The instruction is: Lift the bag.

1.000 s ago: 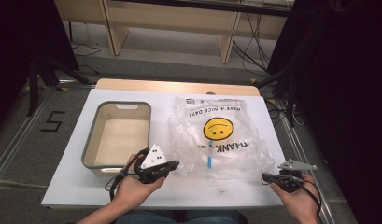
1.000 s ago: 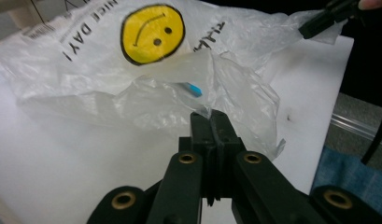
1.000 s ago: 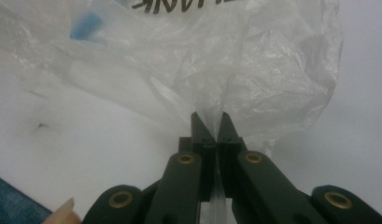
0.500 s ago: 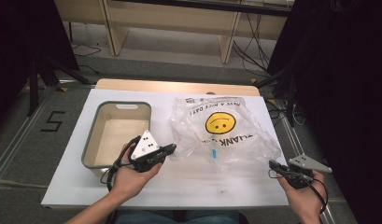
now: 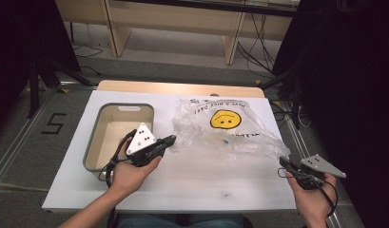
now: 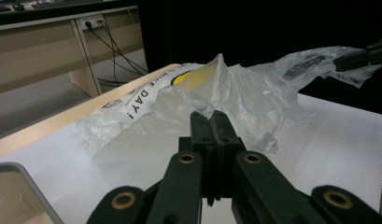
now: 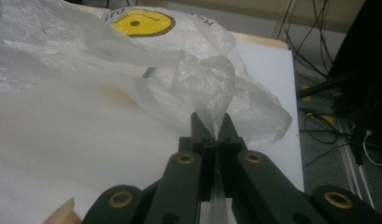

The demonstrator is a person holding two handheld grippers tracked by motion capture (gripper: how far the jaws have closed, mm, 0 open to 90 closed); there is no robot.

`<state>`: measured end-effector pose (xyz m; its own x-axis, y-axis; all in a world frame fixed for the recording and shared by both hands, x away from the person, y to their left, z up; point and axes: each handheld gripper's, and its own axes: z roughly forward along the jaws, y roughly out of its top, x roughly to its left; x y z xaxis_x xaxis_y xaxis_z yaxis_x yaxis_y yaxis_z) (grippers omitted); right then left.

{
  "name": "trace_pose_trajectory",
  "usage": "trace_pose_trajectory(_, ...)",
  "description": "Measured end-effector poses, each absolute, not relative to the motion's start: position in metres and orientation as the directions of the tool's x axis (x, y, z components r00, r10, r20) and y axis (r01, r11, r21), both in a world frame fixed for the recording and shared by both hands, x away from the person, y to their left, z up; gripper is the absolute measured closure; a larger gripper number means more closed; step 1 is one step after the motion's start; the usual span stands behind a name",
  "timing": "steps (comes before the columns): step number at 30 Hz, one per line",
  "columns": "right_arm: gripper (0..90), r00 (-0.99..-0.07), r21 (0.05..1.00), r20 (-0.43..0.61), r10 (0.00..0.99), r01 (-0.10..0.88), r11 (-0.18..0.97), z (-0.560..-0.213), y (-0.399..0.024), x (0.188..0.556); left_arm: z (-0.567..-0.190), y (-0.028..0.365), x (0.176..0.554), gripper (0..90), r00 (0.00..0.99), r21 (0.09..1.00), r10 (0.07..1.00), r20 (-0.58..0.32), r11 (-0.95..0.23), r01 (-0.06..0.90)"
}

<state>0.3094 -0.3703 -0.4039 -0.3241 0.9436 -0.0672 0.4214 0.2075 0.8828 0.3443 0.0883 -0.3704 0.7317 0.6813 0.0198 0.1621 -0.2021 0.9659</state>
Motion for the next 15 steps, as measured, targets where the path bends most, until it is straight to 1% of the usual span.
trace_pose_trajectory(8,90.0,-0.273,0.914,-0.088,0.958,0.361,0.187,-0.395,-0.372,0.307,-0.360,0.087,0.345,89.7,0.731,0.975,0.682,0.024,-0.178,0.134)
trace_pose_trajectory(15,90.0,-0.220,0.942,-0.108,0.969,0.289,0.171,-0.385,-0.374,0.309,-0.350,0.087,0.343,89.7,0.730,0.981,0.683,0.032,-0.160,0.106)
